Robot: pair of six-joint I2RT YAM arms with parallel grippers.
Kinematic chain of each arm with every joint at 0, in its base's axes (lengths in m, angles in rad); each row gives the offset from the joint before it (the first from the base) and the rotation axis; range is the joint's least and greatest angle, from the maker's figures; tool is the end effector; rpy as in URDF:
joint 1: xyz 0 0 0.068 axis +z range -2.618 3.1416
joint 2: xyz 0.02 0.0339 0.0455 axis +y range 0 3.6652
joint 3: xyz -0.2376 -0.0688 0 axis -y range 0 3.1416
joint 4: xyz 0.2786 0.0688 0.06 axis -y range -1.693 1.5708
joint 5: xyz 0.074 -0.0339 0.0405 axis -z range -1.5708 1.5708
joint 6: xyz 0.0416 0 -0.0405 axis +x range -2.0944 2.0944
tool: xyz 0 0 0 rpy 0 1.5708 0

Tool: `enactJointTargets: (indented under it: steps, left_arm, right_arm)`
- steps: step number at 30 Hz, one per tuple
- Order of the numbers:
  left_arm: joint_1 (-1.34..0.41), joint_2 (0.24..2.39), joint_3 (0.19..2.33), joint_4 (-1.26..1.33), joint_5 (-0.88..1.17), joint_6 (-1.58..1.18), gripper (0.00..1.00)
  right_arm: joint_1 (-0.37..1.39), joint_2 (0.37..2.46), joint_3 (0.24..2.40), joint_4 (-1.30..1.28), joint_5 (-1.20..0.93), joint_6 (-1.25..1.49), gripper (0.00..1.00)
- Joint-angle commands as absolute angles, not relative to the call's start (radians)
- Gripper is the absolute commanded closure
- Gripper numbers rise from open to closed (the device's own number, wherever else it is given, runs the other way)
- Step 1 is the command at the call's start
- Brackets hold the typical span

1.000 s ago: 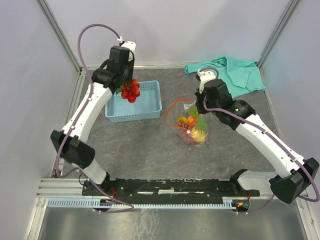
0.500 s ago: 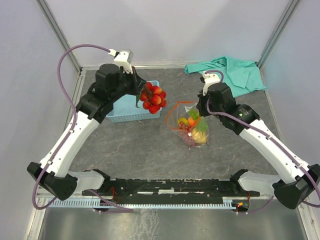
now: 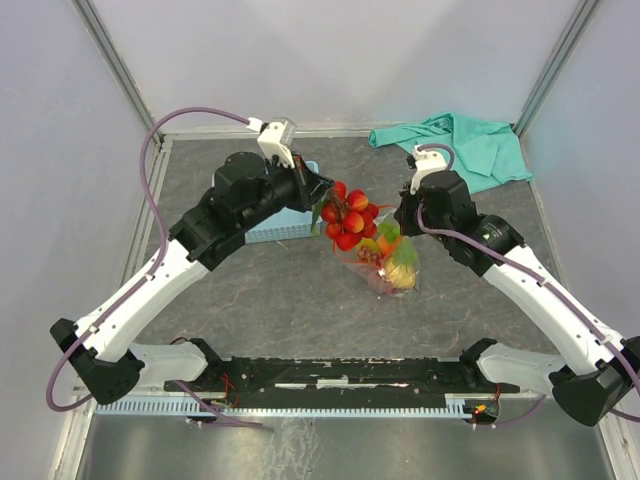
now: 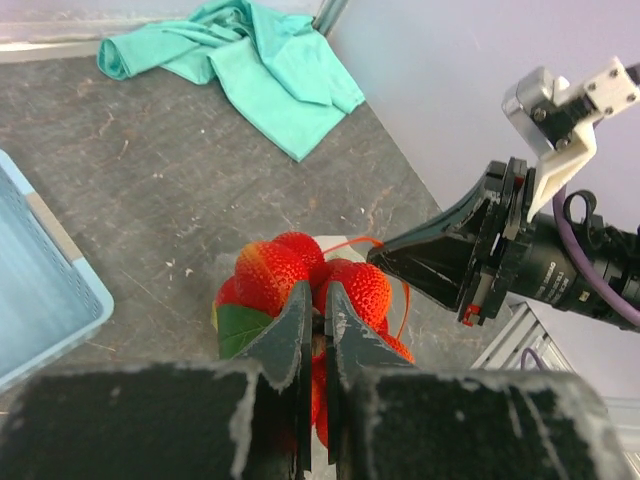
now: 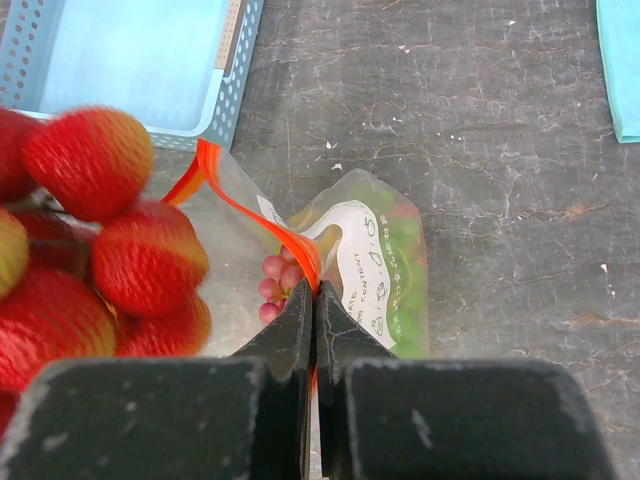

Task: Place the food in the zip-top bag and seal the zipper
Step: Place the fake fruit in the zipper food storage bag.

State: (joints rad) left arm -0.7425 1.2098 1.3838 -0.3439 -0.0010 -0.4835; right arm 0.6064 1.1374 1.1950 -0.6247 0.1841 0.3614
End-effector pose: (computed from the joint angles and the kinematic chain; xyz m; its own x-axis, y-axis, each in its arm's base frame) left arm 0.2314 -0.2123 0.4236 -0.4243 -0.2416 -0.8727 0.5401 0.7061 -0.4580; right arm 0.2441 0.1601 0.3434 -0.5661 0.0304 -0.8237 -0.2493 0.9462 0.2062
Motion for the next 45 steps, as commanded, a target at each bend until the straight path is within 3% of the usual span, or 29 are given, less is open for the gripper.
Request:
enactJointTargets:
  steps: [1, 18, 35, 45]
  left_arm:
    - [-0.789, 1.191, 1.363, -0.253, -0.081, -0.538, 0.97]
    - [-0.934, 1.276, 1.330, -0.209, -0.203, -0.552, 0.97]
    - [-0.949, 1.387, 1.359, -0.199, -0.235, -0.507, 0.97]
    - [-0.949, 1.431, 1.461, -0.265, -0.377, -0.436, 0.97]
  right_arm:
    - [0.602, 1.102, 1.189, -0.553, 0.189, 0.396, 0.99]
    - [0.602, 1.091, 1.171, -0.533, 0.168, 0.428, 0.99]
    - [0.601, 1.103, 1.172, -0.504, 0.133, 0.431, 0.99]
    - [0.603, 1.122, 1.178, -0.505, 0.111, 0.428, 0.99]
